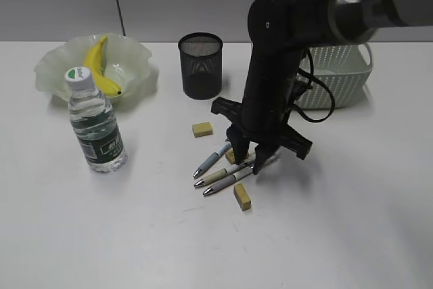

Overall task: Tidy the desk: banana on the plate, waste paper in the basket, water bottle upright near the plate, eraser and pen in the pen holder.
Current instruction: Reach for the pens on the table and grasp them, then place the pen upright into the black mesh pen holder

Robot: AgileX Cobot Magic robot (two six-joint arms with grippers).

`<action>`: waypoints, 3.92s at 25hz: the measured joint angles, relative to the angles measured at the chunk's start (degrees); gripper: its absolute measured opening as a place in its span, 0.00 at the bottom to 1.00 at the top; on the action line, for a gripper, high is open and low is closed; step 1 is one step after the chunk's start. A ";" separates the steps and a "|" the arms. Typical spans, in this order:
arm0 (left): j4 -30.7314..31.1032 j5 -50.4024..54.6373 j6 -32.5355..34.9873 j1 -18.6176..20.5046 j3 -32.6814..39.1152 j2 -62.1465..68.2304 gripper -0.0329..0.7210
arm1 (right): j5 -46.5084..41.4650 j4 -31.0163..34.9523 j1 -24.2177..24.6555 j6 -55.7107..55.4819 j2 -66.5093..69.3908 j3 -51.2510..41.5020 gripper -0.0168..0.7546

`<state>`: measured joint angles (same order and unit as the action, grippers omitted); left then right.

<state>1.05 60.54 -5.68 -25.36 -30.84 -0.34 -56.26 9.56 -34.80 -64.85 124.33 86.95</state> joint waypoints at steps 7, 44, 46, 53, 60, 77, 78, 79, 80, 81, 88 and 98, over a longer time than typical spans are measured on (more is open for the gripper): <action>0.00 0.00 0.00 0.00 0.00 0.00 0.61 | 0.07 -0.94 0.00 0.00 0.31 0.00 0.37; 0.00 0.00 0.00 0.00 0.00 0.00 0.61 | 4.66 -3.34 0.00 -0.62 3.88 0.25 0.17; 0.00 0.00 0.00 0.00 0.00 0.00 0.61 | 3.58 -5.45 0.00 -0.68 3.34 0.29 0.17; 0.00 0.00 0.00 0.00 0.00 0.00 0.61 | 4.13 -12.10 0.05 -2.33 -3.91 0.29 0.17; 0.00 0.00 0.00 0.00 0.00 0.00 0.61 | 26.70 -20.95 0.05 1.45 -12.33 0.43 0.17; 0.00 0.00 0.00 0.00 0.00 0.00 0.61 | 54.74 -68.05 0.05 4.55 -2.50 6.81 0.17; 0.00 0.00 0.00 0.00 0.00 0.00 0.61 | 54.83 -68.28 0.05 4.55 -1.19 8.02 0.17; 0.00 0.00 0.00 0.00 0.00 0.00 0.61 | 54.94 -68.51 0.05 4.55 -0.19 9.28 0.17; 0.00 0.00 0.00 0.00 0.00 0.00 0.61 | 54.95 -68.63 0.13 4.55 0.94 10.28 0.17; 0.00 0.00 0.00 0.00 0.00 0.00 0.61 | 54.99 -68.63 0.17 4.55 2.00 11.43 0.17; 0.00 0.00 0.00 0.00 0.00 0.00 0.61 | 54.85 -70.56 0.40 4.55 7.95 16.55 0.17; 0.00 0.00 0.00 0.00 0.00 0.00 0.61 | 51.23 -70.52 0.51 4.55 9.57 17.18 0.37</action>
<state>1.05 60.54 -5.68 -25.36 -30.84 -0.34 -5.03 -60.96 -34.28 -60.29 133.90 104.13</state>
